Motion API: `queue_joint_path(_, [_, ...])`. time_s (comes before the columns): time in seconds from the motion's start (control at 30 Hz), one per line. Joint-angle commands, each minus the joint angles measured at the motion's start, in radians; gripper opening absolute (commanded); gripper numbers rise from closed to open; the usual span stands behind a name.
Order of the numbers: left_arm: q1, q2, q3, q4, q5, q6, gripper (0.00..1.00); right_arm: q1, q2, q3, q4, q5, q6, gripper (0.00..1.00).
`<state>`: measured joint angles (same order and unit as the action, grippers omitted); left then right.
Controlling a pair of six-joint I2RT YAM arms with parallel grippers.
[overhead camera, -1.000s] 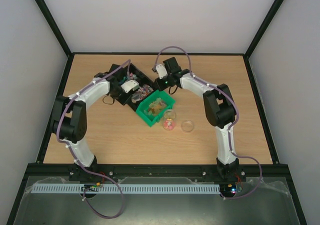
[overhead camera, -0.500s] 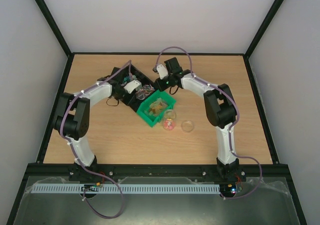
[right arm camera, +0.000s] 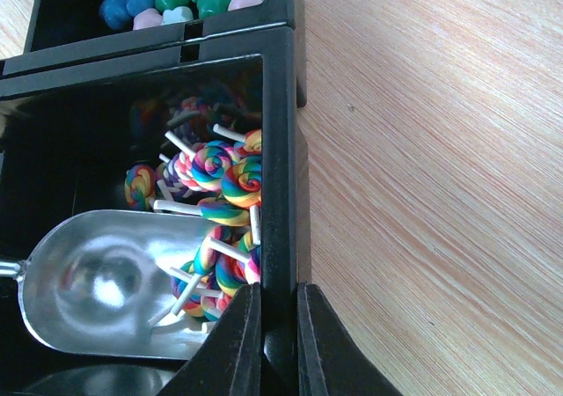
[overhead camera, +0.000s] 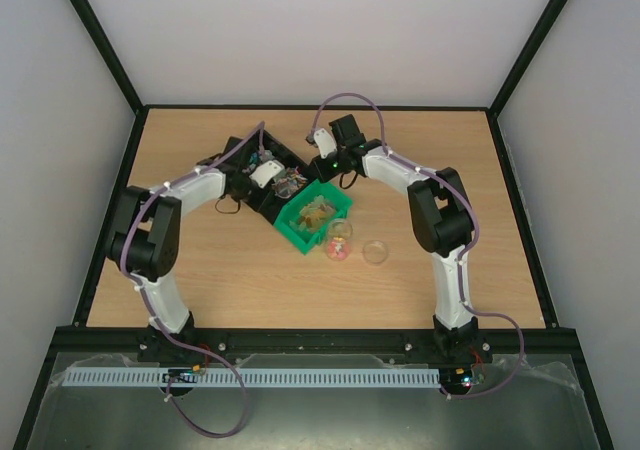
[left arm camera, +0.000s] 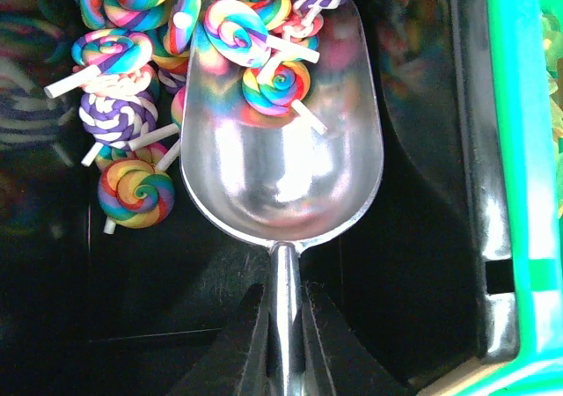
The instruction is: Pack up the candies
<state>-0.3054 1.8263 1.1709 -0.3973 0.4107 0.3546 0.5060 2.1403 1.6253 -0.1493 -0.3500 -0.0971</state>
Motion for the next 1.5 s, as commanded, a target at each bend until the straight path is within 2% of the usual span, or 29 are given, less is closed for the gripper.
queue_joint_path(0.0, [-0.004, 0.022, -0.077, 0.14, 0.012, 0.009, 0.02, 0.047, 0.007, -0.016, -0.088, -0.119, -0.009, 0.01])
queue_joint_path(0.27, [0.132, -0.113, -0.253, 0.24, 0.14, 0.072, 0.02, 0.014, 0.017, -0.01, -0.082, -0.086, 0.013, 0.01])
queue_joint_path(0.63, [0.122, -0.073, -0.292, 0.351, 0.125, 0.079, 0.02, 0.01, 0.021, -0.004, -0.078, -0.104, 0.03, 0.01])
queue_joint_path(0.73, [0.114, -0.063, -0.29, 0.394, 0.12, 0.04, 0.02, 0.011, 0.029, 0.003, -0.078, -0.118, 0.037, 0.01])
queue_joint_path(0.87, [0.085, -0.049, -0.263, 0.377, 0.105, 0.05, 0.02, 0.012, 0.036, 0.011, -0.087, -0.131, 0.037, 0.01])
queue_joint_path(1.13, [0.215, -0.165, -0.377, 0.383, 0.237, 0.093, 0.02, 0.003, 0.037, 0.004, -0.082, -0.092, 0.042, 0.01])
queue_joint_path(1.3, [0.171, -0.132, -0.359, 0.448, 0.24, 0.035, 0.02, 0.003, 0.047, 0.016, -0.086, -0.101, 0.048, 0.01])
queue_joint_path(1.47, [0.164, -0.127, -0.361, 0.41, 0.208, 0.086, 0.02, 0.002, 0.043, 0.012, -0.089, -0.094, 0.041, 0.01])
